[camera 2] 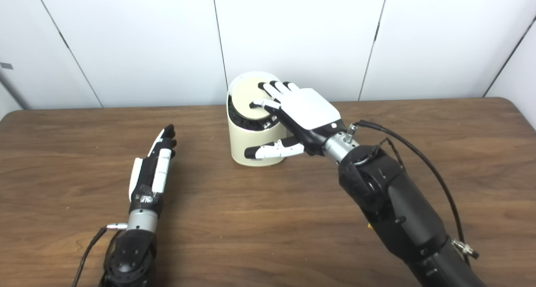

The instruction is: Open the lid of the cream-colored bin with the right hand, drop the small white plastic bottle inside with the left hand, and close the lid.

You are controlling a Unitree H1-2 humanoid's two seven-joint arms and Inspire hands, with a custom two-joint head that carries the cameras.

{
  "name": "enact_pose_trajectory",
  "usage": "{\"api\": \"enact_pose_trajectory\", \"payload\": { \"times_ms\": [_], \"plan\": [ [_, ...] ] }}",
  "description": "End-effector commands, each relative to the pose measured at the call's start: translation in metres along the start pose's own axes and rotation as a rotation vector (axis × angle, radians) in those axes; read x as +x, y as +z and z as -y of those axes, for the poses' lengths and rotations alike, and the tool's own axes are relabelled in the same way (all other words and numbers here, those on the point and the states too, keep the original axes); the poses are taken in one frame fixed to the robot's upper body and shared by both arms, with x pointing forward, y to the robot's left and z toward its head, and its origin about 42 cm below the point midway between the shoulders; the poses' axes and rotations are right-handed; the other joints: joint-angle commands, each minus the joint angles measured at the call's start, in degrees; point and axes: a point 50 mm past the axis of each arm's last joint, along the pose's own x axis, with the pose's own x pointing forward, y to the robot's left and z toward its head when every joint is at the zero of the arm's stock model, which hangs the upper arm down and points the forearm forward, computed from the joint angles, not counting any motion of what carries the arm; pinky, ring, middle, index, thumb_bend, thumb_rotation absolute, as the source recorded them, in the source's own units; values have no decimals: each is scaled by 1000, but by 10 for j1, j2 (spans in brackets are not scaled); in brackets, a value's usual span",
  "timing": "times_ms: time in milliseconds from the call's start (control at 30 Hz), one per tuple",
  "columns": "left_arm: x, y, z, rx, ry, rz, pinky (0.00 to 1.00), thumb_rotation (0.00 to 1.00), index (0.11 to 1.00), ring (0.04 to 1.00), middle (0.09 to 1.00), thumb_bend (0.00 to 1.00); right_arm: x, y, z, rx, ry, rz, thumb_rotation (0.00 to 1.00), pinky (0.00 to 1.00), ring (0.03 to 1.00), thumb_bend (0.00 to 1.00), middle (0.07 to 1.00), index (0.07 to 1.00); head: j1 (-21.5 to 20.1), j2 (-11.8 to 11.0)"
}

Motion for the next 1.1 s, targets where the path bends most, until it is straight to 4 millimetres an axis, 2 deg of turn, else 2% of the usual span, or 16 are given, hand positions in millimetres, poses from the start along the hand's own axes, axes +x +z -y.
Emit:
{"api": "enact_pose_trajectory", "payload": {
  "times_ms": [0, 700, 1067],
  "plan": [
    [11, 19, 3, -28, 8, 95, 890, 1000, 977, 938, 961, 700, 0, 0, 7, -17, -11, 11, 968, 1000, 1000, 631, 1000, 823, 0, 1],
    [13, 19, 0, -10, 26, 105, 878, 1000, 960, 927, 949, 708, -3, -3, 0, -18, 1, -7, 972, 1000, 1000, 637, 1000, 820, 0, 1],
    [13, 19, 0, -1, 28, 107, 893, 1000, 964, 933, 952, 720, 2, -7, -6, -44, 54, -7, 1000, 1000, 1000, 639, 1000, 692, 1, 1]
  ]
}}
